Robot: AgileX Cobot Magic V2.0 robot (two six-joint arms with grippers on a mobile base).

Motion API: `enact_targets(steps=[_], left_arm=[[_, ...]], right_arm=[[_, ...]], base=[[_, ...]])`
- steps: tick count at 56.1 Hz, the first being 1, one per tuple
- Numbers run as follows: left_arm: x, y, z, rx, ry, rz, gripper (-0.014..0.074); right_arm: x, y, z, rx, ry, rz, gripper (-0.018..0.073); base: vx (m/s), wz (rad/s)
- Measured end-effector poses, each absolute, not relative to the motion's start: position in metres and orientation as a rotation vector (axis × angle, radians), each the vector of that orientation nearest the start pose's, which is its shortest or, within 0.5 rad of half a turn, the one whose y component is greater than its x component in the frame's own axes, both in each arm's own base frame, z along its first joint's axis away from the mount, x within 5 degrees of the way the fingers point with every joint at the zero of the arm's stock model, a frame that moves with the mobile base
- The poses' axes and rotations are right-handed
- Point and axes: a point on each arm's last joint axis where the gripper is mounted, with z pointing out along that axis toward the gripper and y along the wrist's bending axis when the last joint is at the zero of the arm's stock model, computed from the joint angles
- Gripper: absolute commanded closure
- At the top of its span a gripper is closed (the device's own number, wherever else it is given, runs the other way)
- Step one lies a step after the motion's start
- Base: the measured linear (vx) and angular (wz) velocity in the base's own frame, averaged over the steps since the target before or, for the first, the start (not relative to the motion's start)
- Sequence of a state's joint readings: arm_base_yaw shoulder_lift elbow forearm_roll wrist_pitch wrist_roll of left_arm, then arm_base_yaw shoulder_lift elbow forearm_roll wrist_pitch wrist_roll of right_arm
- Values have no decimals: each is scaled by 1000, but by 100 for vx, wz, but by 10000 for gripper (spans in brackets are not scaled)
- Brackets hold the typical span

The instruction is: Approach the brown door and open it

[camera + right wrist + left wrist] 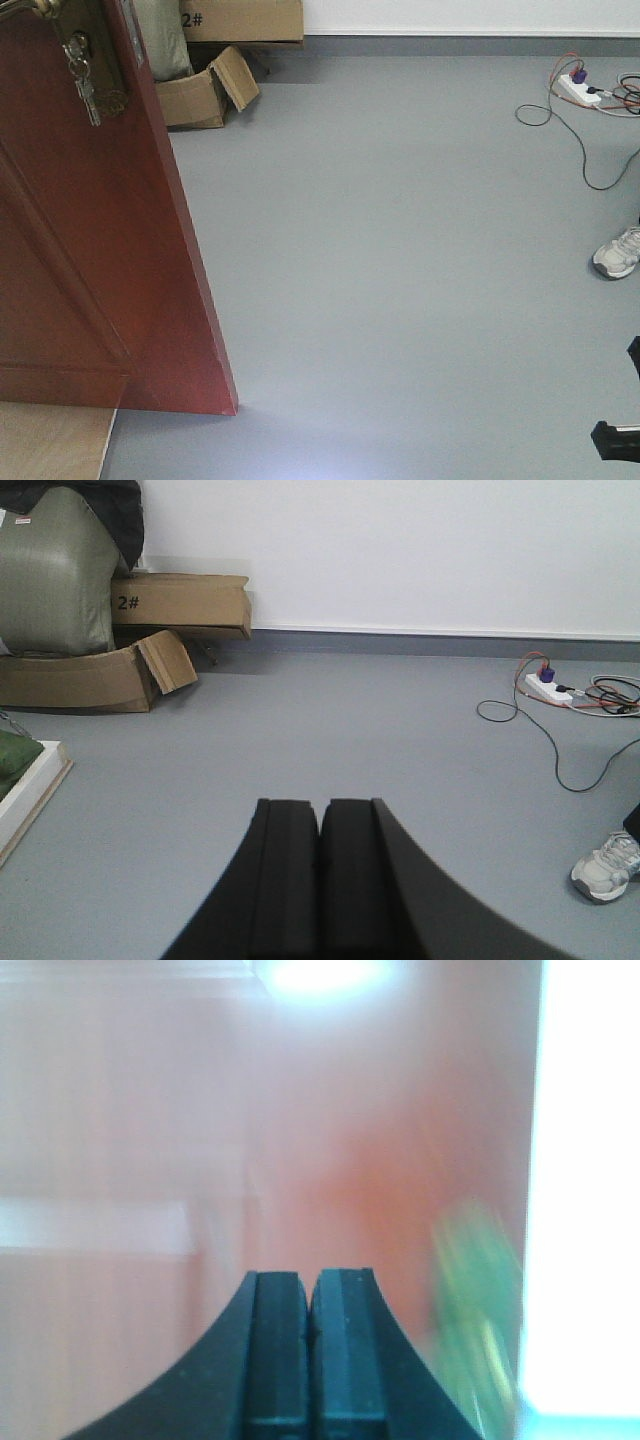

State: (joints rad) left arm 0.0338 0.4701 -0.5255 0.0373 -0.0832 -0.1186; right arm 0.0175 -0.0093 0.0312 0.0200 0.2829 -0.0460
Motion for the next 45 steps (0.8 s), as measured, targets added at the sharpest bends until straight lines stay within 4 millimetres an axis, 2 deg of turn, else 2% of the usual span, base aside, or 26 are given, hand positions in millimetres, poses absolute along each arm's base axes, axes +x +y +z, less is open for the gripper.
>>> enact_targets(steps=[13,19,23,32,45], left_arm=[[77,2,242,-83,1553,-40,600],[65,2,202,-91,1633,-36,600],[59,2,190,-97,1683,-32,600],[54,3,176,-110,1822,-26,600],[53,3,172,-108,1858,-28,600]], right_arm=[[55,1,178,-44,1788,-2,559],[55,1,178,-44,1788,-2,559],[55,1,178,-44,1788,-2,559],[55,1,177,-44,1791,-2,559],[55,1,178,-44,1788,-2,559]], base=[[0,0],[0,0],[0,0],[0,0],[0,0]])
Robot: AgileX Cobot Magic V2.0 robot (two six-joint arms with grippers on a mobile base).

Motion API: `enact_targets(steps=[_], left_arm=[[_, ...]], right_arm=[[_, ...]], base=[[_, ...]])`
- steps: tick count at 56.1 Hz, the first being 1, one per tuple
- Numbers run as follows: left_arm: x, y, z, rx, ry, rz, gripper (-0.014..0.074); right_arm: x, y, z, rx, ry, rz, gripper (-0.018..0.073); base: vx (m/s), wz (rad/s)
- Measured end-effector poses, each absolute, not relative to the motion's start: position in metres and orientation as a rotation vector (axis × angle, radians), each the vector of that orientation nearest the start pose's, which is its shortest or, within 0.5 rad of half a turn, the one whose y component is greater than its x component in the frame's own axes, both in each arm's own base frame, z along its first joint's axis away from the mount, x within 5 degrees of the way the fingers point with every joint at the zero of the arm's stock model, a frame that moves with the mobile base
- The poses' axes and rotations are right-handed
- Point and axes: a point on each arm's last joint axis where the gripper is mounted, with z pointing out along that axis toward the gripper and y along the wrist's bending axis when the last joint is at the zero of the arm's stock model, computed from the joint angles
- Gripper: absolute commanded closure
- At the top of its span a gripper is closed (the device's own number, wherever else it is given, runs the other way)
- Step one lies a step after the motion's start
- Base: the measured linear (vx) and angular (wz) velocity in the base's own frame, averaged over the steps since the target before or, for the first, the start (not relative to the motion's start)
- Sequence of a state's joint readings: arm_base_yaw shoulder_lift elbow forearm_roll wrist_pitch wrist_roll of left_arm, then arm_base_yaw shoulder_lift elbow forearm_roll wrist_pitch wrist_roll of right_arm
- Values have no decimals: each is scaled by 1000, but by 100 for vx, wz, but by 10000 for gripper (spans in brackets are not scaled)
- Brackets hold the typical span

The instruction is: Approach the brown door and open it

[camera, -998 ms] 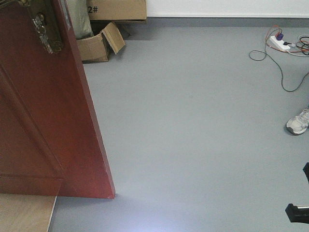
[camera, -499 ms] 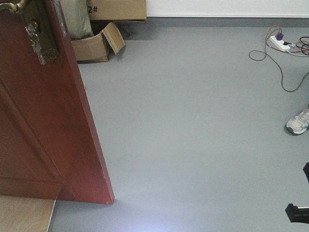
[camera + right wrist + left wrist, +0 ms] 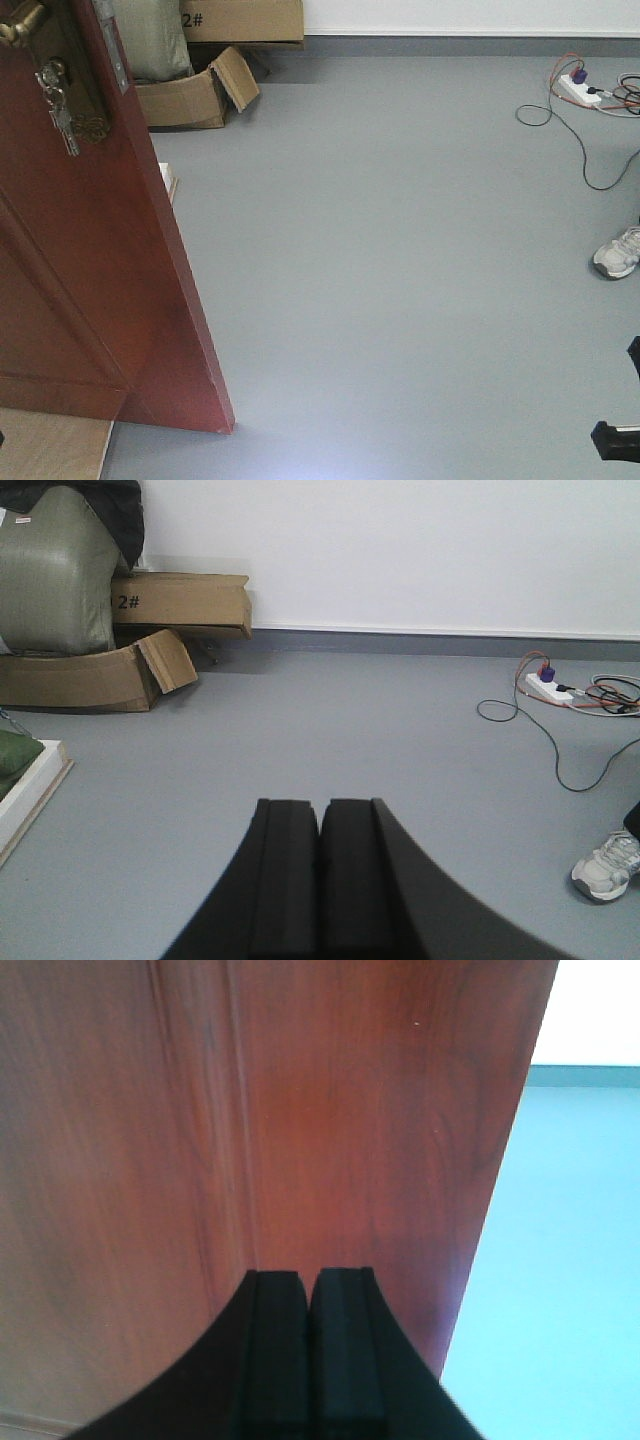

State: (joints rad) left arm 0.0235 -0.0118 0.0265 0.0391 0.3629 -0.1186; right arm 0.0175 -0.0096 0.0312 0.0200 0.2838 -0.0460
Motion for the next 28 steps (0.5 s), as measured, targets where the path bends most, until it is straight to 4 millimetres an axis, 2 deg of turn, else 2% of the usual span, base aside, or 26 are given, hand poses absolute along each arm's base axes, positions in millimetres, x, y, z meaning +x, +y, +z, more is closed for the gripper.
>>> enact_targets(steps=[28], left_arm=[[53,2,172,-107,1858,-28,600]], right_arm=[[55,1,178,-44,1788,-2,559]], base=[[0,0]])
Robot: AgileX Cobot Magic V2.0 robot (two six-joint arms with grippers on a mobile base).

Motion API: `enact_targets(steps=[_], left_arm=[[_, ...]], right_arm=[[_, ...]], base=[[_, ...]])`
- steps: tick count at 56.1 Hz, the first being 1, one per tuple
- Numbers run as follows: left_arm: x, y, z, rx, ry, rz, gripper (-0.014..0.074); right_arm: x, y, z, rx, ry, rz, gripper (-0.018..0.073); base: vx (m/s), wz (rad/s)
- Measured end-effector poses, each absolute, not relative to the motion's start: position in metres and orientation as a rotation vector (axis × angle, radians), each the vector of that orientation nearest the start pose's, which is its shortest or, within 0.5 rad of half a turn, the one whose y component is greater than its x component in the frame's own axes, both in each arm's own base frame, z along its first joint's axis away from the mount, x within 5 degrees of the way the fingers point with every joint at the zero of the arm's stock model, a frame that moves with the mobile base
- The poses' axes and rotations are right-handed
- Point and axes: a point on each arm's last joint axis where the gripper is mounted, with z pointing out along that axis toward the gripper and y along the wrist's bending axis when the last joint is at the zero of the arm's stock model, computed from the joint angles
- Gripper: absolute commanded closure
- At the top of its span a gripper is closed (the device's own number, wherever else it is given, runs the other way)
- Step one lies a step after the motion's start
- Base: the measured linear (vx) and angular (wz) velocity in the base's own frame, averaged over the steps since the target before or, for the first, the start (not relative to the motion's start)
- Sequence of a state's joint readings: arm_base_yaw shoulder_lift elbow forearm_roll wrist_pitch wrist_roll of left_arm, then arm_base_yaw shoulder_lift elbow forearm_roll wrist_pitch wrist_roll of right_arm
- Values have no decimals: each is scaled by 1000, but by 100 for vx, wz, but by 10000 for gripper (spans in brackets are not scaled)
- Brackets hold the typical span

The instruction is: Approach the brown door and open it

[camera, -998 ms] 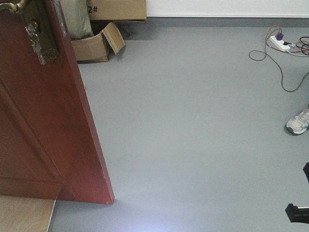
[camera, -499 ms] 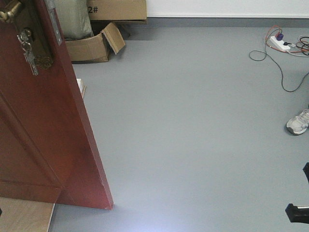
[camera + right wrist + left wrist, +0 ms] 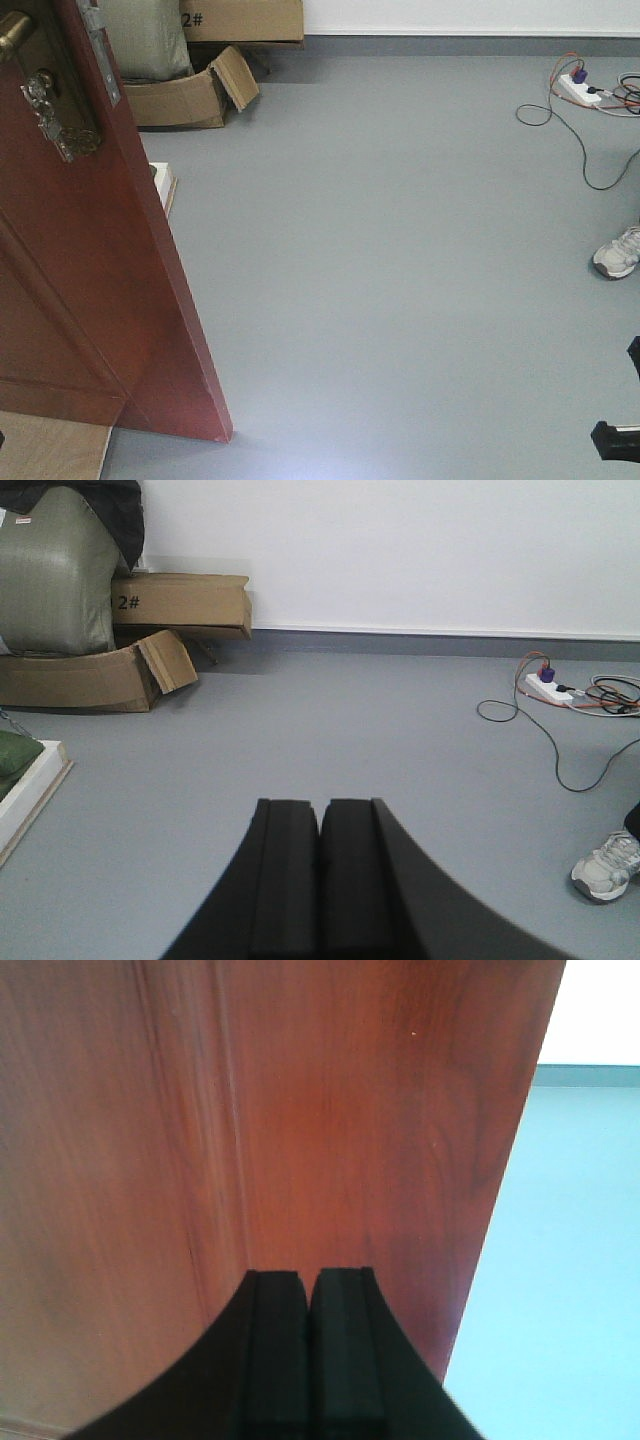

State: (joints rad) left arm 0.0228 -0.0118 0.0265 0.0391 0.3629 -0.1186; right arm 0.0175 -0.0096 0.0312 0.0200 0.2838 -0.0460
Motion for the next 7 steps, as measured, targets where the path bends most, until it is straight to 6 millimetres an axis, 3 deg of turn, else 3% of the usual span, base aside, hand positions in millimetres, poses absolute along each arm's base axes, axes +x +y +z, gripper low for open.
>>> enact_targets(steps=[7], left_arm=[[53,2,172,-107,1858,-28,600]], right_arm=[[55,1,178,-44,1788,-2,559]], base=[[0,0]])
